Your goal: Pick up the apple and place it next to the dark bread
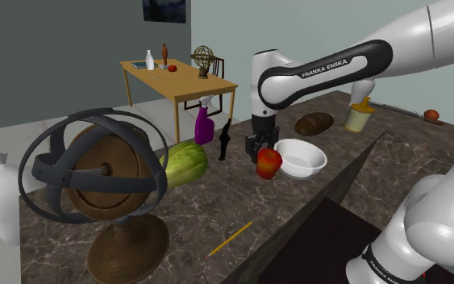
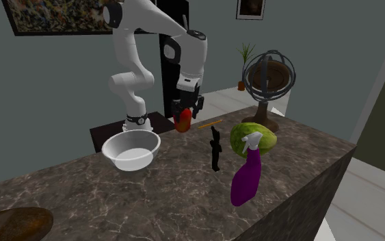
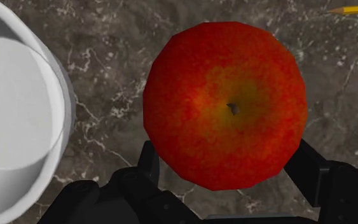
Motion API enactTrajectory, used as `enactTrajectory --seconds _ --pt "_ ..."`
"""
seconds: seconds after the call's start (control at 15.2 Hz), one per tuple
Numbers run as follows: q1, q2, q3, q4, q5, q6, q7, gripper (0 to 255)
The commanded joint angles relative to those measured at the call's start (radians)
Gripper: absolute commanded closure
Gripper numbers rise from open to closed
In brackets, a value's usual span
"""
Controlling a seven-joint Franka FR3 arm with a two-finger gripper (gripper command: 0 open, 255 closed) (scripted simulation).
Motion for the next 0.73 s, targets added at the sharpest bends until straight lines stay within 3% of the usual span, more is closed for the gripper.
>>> enactTrajectory --seconds 0.0,0.66 --pt "-0.001 -0.01 -0.001 0.018 0.0 -0.029 -0.002 255" --pt "-0.001 -0.048 -0.004 0.117 0.003 -0.165 -0.005 255"
